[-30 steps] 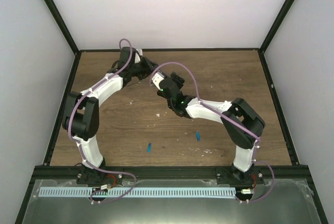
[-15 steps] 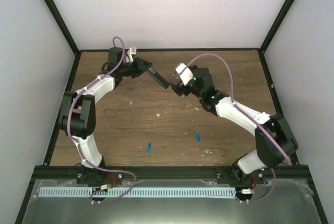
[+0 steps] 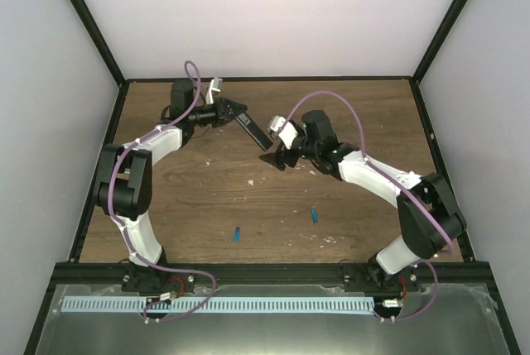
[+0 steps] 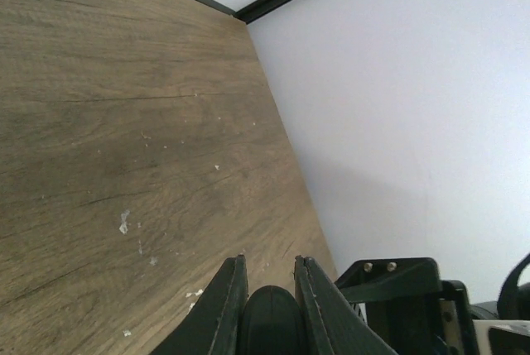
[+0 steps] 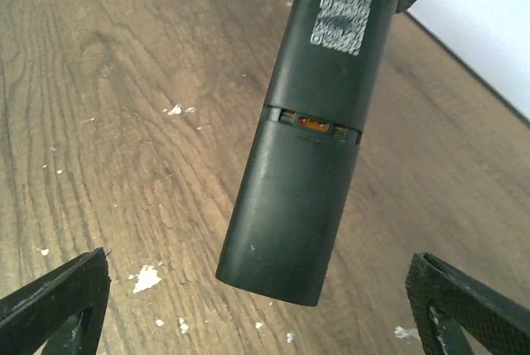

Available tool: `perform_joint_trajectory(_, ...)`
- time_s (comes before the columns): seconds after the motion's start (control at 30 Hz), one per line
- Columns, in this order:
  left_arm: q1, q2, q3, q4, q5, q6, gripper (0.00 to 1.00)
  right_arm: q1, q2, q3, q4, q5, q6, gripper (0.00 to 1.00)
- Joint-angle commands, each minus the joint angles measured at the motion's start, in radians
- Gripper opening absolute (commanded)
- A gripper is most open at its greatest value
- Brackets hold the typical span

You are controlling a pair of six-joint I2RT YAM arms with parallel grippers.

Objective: Load the batteries into the remote control

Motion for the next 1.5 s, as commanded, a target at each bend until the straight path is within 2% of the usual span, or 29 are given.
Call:
perform_joint_trajectory(0.0, 0.0, -0.011, -0.024, 0.108, 0.043, 0.013, 0.0, 0.0, 0.038, 0.06, -0.06, -0.049, -0.013, 0.91)
perform_joint_trajectory(0.2, 0.0, -0.018, -0.033, 0.129, 0.041, 0.006, 0.0, 0.0, 0.076, 0.094, -0.059, 0.0, -0.004, 0.91)
perform_joint_trajectory(0.57, 0.0, -0.016, -0.021, 0.114, 0.023, 0.007, 0.0, 0.0, 0.116, 0.139, -0.076, 0.039, -0.008, 0.78)
perform_joint_trajectory(0.97, -0.002, -0.003, -0.007, 0.136, 0.029, -0.014, 0.0, 0.0, 0.137, 0.153, -0.082, 0.05, -0.009, 0.69)
perform_joint_trajectory(1.17, -0.002, 0.001, -0.007, 0.134, 0.023, -0.018, 0.0, 0.0, 0.14, 0.157, -0.087, 0.05, -0.018, 0.6)
perform_joint_trajectory(1.47, -0.002, 0.009, -0.005, 0.14, 0.02, -0.026, 0.0, 0.0, 0.128, 0.139, -0.089, 0.035, -0.058, 0.57)
